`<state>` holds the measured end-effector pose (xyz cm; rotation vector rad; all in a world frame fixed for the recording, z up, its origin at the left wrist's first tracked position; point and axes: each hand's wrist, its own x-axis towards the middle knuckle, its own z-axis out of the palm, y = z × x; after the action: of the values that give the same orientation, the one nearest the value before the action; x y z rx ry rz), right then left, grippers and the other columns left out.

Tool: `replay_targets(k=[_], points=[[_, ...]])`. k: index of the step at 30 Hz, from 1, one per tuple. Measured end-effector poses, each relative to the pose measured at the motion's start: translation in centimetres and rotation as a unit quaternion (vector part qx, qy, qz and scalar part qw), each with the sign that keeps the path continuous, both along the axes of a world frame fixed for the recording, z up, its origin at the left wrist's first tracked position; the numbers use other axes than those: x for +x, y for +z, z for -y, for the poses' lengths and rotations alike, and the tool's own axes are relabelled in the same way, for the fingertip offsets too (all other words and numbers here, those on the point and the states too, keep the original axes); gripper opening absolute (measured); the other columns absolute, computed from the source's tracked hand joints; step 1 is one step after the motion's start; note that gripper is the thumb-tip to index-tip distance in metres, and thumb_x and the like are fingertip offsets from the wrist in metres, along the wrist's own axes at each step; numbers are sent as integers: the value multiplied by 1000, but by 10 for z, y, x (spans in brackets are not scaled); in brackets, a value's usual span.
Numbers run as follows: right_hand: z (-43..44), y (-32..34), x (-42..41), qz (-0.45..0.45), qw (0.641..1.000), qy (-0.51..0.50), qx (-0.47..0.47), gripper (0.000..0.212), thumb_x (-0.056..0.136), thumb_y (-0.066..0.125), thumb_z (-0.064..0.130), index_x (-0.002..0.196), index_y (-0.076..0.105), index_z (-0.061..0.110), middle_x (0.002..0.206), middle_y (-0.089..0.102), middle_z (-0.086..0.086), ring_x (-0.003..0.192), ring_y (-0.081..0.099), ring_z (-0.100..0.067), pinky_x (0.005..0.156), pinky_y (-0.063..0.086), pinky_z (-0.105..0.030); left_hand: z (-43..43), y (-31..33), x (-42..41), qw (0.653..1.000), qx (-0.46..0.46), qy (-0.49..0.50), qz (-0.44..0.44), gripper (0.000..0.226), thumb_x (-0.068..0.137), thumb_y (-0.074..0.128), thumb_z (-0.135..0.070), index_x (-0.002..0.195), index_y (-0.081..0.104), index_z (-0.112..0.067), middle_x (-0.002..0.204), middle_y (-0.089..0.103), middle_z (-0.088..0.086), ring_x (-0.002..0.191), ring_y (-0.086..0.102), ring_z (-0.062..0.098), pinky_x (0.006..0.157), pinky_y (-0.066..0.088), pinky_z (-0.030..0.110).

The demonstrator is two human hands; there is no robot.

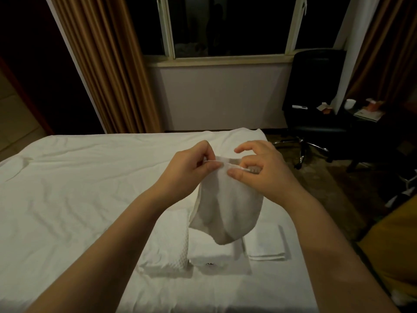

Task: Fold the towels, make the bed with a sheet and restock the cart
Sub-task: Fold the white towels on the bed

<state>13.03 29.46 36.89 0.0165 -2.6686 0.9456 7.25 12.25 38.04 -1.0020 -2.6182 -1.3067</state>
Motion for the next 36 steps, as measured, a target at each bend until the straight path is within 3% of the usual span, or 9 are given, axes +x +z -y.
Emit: replay_targets(k=[4, 8, 11, 19, 22, 25, 28, 32, 36], points=[[-5, 4, -1, 110, 990, 3, 92, 38, 88, 50, 55, 106, 68, 27, 128, 53, 11, 125, 38, -10, 108, 26, -34, 3, 1, -4, 1000, 19, 2, -6, 24, 90, 61, -22, 71, 47, -27, 67, 53, -9, 61, 46, 7, 55, 37, 12], [-12, -5, 3, 140, 990, -17, -2, 38, 90, 53, 48, 61, 52, 24, 73, 55, 6, 74, 51, -11, 75, 37, -28, 15, -5, -15, 998, 52, 33, -4, 22, 89, 62, -19, 71, 49, -23, 63, 51, -7, 57, 44, 3, 54, 35, 13], [-12, -8, 5, 87, 991, -58, -79, 26, 89, 58, 42, 66, 55, 30, 77, 58, 10, 80, 55, -8, 66, 39, -16, 22, -9, -23, 997, 54, 57, -8, 22, 89, 61, -20, 71, 48, -23, 62, 50, -5, 56, 43, 1, 53, 34, 13], [-3, -10, -3, -61, 989, -125, -44, 18, 85, 65, 39, 76, 54, 27, 77, 52, 17, 70, 49, -1, 61, 36, -13, 23, -13, -31, 996, 64, 55, 3, 5, 95, 53, -21, 95, 50, -25, 77, 58, -15, 73, 53, 0, 60, 36, 2], [7, -4, -4, -82, 986, -143, -22, 21, 85, 68, 34, 96, 52, 25, 94, 50, 16, 89, 48, -5, 80, 45, -23, 20, -11, -36, 998, 37, 24, -35, 12, 94, 53, -19, 84, 56, -25, 76, 55, -20, 73, 52, -2, 61, 37, 5], [30, 5, -11, -36, 993, -105, 33, 51, 83, 68, 40, 126, 47, 27, 127, 48, 10, 123, 37, -11, 112, 25, -37, 11, -10, -38, 998, 12, -22, -64, 11, 92, 56, -17, 83, 60, -20, 70, 57, -16, 68, 52, -3, 61, 36, 8], [51, 8, -28, 32, 994, -59, 90, 40, 91, 56, 38, 128, 45, 28, 117, 57, 7, 121, 44, -13, 118, 13, -39, 3, -8, -38, 994, -2, -55, -96, 12, 91, 57, -14, 82, 58, -21, 65, 54, -19, 62, 53, -6, 60, 36, 6], [65, 9, -43, 30, 997, -52, 50, 15, 99, 44, 29, 103, 54, 19, 90, 60, 2, 97, 56, -22, 87, 46, -36, 10, -10, -40, 995, 89, -14, -28, 7, 93, 56, -22, 94, 51, -25, 73, 60, -9, 69, 56, 0, 61, 41, 9], [68, 13, -57, -31, 998, -55, 29, 24, 98, 46, 35, 90, 61, 18, 79, 60, 4, 78, 57, -15, 69, 45, -27, 27, -16, -46, 989, 139, -15, 57, 34, 88, 62, -23, 112, 39, -30, 100, 53, -14, 86, 60, 6, 77, 48, 15]])
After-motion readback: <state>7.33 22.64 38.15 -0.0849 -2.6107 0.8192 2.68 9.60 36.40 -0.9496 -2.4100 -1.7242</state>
